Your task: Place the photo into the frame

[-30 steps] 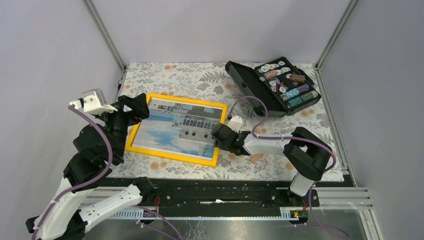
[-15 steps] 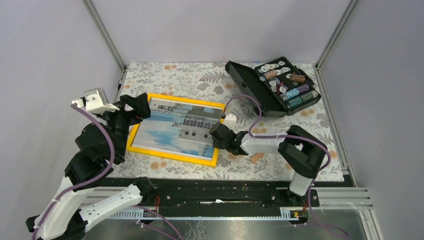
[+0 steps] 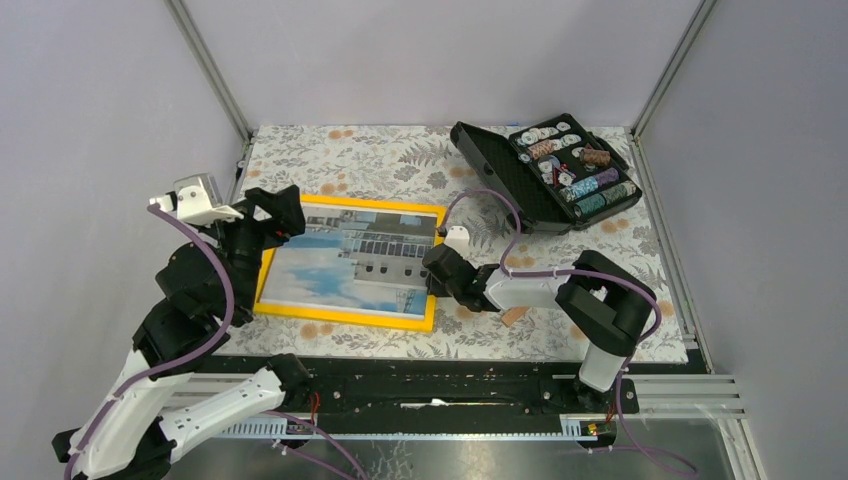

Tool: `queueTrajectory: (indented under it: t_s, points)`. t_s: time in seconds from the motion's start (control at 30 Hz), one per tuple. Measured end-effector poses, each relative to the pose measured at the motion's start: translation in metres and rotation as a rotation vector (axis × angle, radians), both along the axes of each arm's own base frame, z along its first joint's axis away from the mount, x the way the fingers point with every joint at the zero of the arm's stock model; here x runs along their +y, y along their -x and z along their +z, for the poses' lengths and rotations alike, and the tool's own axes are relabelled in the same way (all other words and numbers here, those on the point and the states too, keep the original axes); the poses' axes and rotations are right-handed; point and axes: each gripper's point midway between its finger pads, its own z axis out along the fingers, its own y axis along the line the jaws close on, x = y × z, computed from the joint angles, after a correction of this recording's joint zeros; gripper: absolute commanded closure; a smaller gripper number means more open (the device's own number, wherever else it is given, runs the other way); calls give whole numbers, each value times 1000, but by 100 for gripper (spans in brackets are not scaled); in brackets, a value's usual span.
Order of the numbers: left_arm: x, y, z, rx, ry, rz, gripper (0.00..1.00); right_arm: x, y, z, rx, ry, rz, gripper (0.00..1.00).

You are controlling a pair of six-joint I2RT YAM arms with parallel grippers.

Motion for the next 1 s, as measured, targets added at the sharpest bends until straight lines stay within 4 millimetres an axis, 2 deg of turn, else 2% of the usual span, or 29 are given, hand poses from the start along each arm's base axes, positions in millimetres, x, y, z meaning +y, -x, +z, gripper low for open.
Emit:
queueTrajectory:
  t_s: [0.13, 0.37, 0.8, 0.9, 0.97, 1.0]
  points:
    - [-4, -3, -2, 8, -7, -5, 16, 5, 0, 0, 8, -7, 13, 83]
    - [-5, -3, -3, 13, -11, -7, 16, 29, -4, 0, 27, -53, 34, 83]
    - [-5, -3, -3, 12, -5, -8, 16, 46, 15, 0, 102, -155, -63, 83]
    - [-5, -3, -3, 13, -2, -9, 16, 58, 24, 0, 105, -149, -42, 80]
    - [-6, -3, -3, 12, -1, -10, 16, 64, 29, 1, 108, -142, -26, 73]
    - [-6, -3, -3, 12, -1, -11, 16, 65, 31, 1, 108, -139, -22, 66]
